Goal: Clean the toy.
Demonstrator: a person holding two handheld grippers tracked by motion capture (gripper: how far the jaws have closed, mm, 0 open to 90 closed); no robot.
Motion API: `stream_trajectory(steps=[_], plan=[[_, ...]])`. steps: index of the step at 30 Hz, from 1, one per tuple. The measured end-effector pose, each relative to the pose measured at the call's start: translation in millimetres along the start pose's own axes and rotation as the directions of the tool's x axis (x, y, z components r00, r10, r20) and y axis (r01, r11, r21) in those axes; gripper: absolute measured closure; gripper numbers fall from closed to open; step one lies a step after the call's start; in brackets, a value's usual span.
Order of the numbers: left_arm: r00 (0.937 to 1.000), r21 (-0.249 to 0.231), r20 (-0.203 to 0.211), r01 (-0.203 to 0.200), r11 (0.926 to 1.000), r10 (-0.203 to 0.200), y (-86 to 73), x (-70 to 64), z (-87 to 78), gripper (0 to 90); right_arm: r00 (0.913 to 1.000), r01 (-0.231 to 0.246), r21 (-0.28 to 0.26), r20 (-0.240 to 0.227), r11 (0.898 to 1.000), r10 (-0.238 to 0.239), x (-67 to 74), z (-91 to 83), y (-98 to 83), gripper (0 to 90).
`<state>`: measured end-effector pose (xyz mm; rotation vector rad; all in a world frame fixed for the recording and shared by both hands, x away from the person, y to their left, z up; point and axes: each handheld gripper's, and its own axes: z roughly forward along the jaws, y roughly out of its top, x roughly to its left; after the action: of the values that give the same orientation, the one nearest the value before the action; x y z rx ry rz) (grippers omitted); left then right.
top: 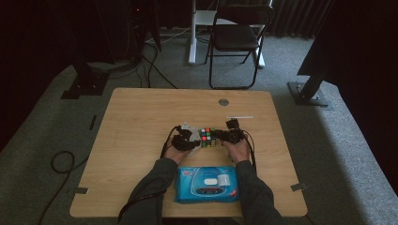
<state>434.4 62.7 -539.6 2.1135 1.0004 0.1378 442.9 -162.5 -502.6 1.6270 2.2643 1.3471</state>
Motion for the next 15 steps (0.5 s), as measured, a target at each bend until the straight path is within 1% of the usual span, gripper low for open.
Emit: stream_trajectory(steps=[1, 2, 4, 5, 6, 8, 9, 11, 13, 14, 15], plan=[[1.0000, 0.002, 0.005, 0.008, 1.0000, -0.008, 0.3, 0.7, -0.1, 86.0, 1.0000, -0.001, 0.000, 0.000, 1.000, 0.001, 0.0, 0.1, 0.2, 67.6], [1.0000, 0.009, 0.004, 0.001, 1.0000, -0.001, 1.0, 0.6, -0.3, 86.0, 1.0000, 0.000, 0.001, 0.001, 1.000, 0.000, 0.0, 0.1, 0.3, 67.6], [0.9996, 0.015, -0.018, -0.021, 0.9997, 0.021, 2.5, -2.2, -1.4, 85.9, 1.0000, 0.001, 0.001, 0.001, 1.000, -0.001, 0.0, 0.1, 0.3, 67.7], [0.9996, 0.008, -0.019, -0.018, 0.9998, 0.018, 2.6, -3.6, -2.7, 86.2, 1.0000, 0.000, 0.001, 0.001, 1.000, 0.000, 0.0, 0.1, 0.3, 67.7], [0.9999, -0.003, -0.010, -0.014, 0.9999, 0.014, 2.4, -4.0, -5.3, 86.4, 1.0000, 0.000, 0.001, 0.001, 1.000, 0.000, 0.0, 0.1, 0.2, 67.7], [0.9997, -0.032, 0.023, -0.003, 0.9995, 0.004, 1.7, -5.3, -12.0, 86.3, 1.0000, 0.001, 0.000, 0.000, 1.000, -0.001, -0.2, 0.0, 0.1, 67.7], [0.9995, -0.040, 0.032, -0.006, 0.9992, 0.007, 1.5, -6.6, -14.6, 86.3, 1.0000, 0.000, -0.001, -0.001, 1.000, 0.000, -0.3, 0.0, 0.0, 67.7], [0.9992, -0.030, 0.032, -0.022, 0.9993, 0.023, 1.8, -9.0, -16.0, 86.3, 1.0000, -0.001, -0.002, -0.003, 1.000, 0.001, -0.4, 0.2, -0.2, 67.9], [0.9992, -0.024, 0.035, -0.019, 0.9995, 0.020, 2.1, -8.0, -15.3, 86.2, 1.0000, -0.001, -0.004, -0.003, 1.000, 0.001, -0.2, 0.5, -0.2, 68.1], [0.9994, -0.006, 0.032, -0.016, 0.9999, 0.016, 2.4, -7.1, -13.3, 86.1, 1.0000, -0.001, -0.004, -0.002, 1.000, 0.001, -0.2, 0.5, -0.2, 68.1], [0.9993, 0.025, 0.018, -0.033, 0.9991, 0.033, 2.5, -6.9, -9.6, 85.6, 1.0000, -0.001, -0.004, -0.002, 1.000, 0.001, -0.2, 0.5, -0.1, 68.1]])
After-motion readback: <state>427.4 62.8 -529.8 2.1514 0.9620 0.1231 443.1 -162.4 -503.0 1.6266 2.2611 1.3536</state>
